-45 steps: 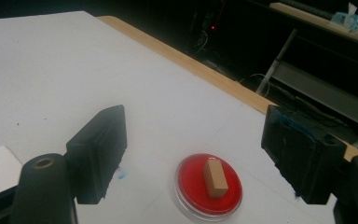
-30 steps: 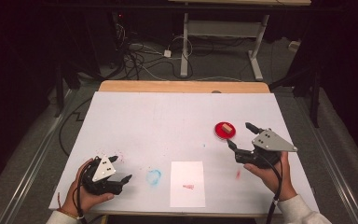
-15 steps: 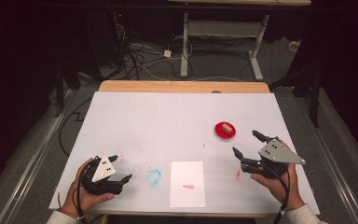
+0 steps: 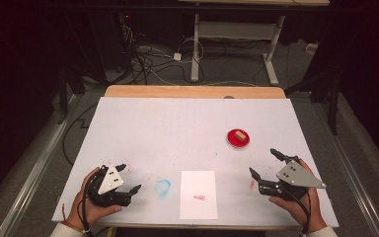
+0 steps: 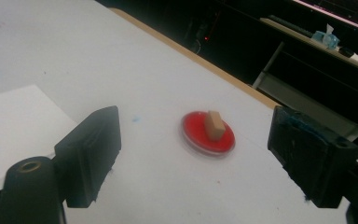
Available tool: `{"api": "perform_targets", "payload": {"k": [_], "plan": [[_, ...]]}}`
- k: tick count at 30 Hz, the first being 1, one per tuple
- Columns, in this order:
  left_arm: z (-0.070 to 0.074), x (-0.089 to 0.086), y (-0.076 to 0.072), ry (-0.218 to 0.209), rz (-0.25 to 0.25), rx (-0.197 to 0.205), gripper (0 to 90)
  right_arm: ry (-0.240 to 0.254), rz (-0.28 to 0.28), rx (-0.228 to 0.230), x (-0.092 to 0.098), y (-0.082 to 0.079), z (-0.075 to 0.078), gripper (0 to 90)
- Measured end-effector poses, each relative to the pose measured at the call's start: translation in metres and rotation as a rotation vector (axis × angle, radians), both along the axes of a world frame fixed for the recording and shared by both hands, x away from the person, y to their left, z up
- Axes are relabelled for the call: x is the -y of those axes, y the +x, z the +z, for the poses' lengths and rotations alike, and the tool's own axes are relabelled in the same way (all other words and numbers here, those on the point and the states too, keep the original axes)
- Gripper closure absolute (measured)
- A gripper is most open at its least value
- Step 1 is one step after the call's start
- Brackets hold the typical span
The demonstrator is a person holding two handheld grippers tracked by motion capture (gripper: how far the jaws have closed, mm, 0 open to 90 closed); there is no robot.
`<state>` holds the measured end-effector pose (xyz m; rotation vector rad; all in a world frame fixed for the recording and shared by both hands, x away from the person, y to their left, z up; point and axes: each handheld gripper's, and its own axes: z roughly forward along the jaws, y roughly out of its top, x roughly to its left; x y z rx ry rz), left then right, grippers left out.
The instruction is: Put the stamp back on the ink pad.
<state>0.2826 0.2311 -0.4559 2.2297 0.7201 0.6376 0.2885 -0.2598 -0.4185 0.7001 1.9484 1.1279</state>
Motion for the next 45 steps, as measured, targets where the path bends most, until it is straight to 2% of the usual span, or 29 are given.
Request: {"api": "perform_targets", "payload": {"k": [5, 6, 9, 11, 15, 18, 22, 27, 33, 45], "plan": [[0.001, 0.002, -0.001, 0.002, -0.007, 0.009, 19.2, 0.03, -0.012, -0.017, 0.01, -0.005, -0.007, 18.4], [0.002, 0.003, -0.002, 0.001, -0.006, 0.0, 19.2, 0.026, -0.018, -0.018, 0.011, -0.006, -0.009, 18.4], [0.003, 0.004, -0.003, -0.003, -0.01, 0.006, 19.2, 0.019, -0.03, -0.031, 0.016, -0.01, -0.016, 18.4], [0.003, 0.005, -0.004, -0.005, -0.01, 0.01, 19.2, 0.028, -0.034, -0.059, 0.021, -0.012, -0.021, 18.5], [0.004, 0.007, -0.005, -0.004, -0.012, 0.016, 19.2, 0.01, -0.048, -0.074, 0.026, -0.016, -0.029, 18.5], [0.005, 0.009, -0.005, -0.001, -0.015, 0.019, 19.2, 0.023, -0.05, -0.088, 0.028, -0.016, -0.031, 18.5], [0.005, 0.009, -0.005, 0.004, -0.019, 0.02, 19.2, 0.008, -0.041, -0.083, 0.025, -0.016, -0.032, 18.8], [0.004, 0.008, -0.006, 0.008, -0.025, 0.021, 19.2, 0.013, -0.028, -0.074, 0.022, -0.02, -0.03, 18.9], [0.004, 0.009, -0.006, 0.01, -0.03, 0.023, 19.2, 0.009, -0.024, -0.045, 0.019, -0.025, -0.026, 18.9], [0.003, 0.01, -0.006, 0.022, -0.029, 0.015, 19.2, 0.006, -0.019, -0.038, 0.019, -0.023, -0.026, 18.9]]}}
